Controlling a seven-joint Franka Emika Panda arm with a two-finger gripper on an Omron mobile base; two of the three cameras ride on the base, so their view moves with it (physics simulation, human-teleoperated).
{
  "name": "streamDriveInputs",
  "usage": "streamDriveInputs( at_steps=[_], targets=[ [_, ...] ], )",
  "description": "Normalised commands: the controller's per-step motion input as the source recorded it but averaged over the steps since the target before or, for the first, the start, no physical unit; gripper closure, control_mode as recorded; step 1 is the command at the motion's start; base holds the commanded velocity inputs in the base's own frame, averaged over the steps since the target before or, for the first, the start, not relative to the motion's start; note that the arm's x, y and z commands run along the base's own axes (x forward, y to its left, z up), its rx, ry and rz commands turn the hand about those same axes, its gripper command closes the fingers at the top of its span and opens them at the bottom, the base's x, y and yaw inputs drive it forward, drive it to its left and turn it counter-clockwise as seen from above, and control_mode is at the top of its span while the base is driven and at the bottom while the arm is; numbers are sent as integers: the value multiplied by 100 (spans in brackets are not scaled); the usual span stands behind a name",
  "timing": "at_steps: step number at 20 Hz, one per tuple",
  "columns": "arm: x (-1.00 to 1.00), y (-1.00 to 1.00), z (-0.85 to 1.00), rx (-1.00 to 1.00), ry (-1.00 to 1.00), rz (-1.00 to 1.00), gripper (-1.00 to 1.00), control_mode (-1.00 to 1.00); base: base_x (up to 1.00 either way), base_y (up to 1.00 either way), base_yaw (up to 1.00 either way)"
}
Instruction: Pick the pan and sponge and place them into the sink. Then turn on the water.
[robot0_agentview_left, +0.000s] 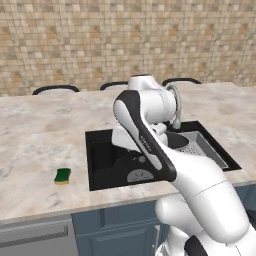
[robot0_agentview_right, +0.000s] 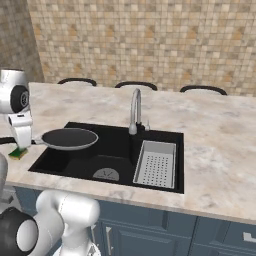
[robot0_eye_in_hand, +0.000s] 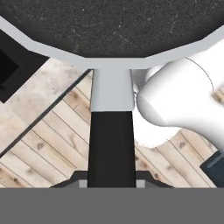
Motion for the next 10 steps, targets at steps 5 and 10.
streamDriveInputs(
  at_steps=[5, 10],
  targets=[
    [14, -3, -15, 3, 10, 0, 100, -100, 0, 0, 0],
    [20, 11, -17, 0, 5, 0, 100, -100, 0, 0, 0]
  ],
)
